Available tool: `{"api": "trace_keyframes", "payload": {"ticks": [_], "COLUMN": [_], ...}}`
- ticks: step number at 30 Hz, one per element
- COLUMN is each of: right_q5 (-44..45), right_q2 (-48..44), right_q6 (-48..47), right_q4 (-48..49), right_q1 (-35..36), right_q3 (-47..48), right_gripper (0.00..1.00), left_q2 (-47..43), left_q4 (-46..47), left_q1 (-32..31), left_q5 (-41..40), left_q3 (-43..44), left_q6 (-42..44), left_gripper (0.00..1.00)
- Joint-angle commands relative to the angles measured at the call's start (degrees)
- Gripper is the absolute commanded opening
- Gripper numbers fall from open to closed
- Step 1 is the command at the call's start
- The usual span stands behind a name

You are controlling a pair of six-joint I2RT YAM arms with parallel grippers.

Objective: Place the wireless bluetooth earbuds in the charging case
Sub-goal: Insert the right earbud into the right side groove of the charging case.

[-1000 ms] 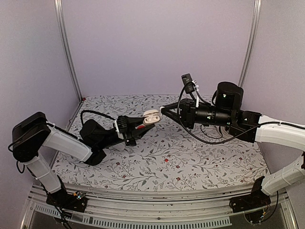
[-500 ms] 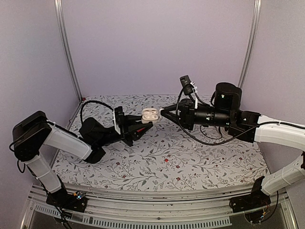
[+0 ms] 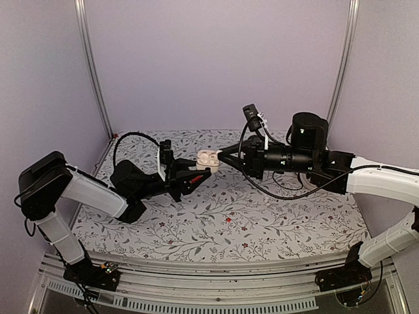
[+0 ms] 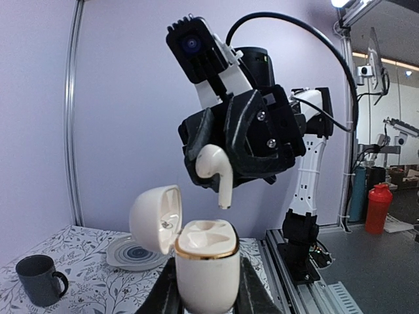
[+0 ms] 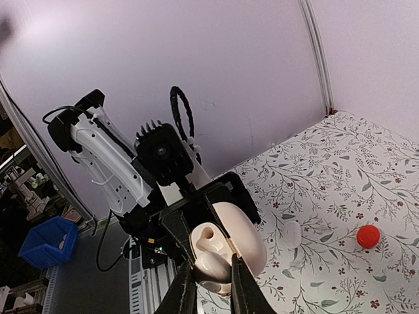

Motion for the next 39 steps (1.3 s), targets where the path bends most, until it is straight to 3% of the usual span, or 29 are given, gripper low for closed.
{"api": "trace_keyframes", "payload": {"ticks": [1, 18, 39], "right_q5": [-2.0, 0.8, 4.7], "right_q2": [0.3, 0.5, 1.3], "right_q6": [-0.6, -0.4, -1.1], "right_q4": [0.7, 1.6, 1.0], "right_q1": [0.2, 0.3, 1.3], "right_q3": [1.7, 0.5, 0.4], "right_gripper": [0.18, 0.18, 0.18], "left_q2": [1.6, 0.1, -1.5], "left_q4": [17.3, 18.0, 17.5], "left_q1": [0.9, 0.6, -1.1], "left_q5": [0.9, 3.2, -0.1], "left_q3": [1.3, 1.2, 1.1], "left_q6": [-4.6, -4.4, 0.1], "left_gripper": [0.00, 0.00, 0.00]}}
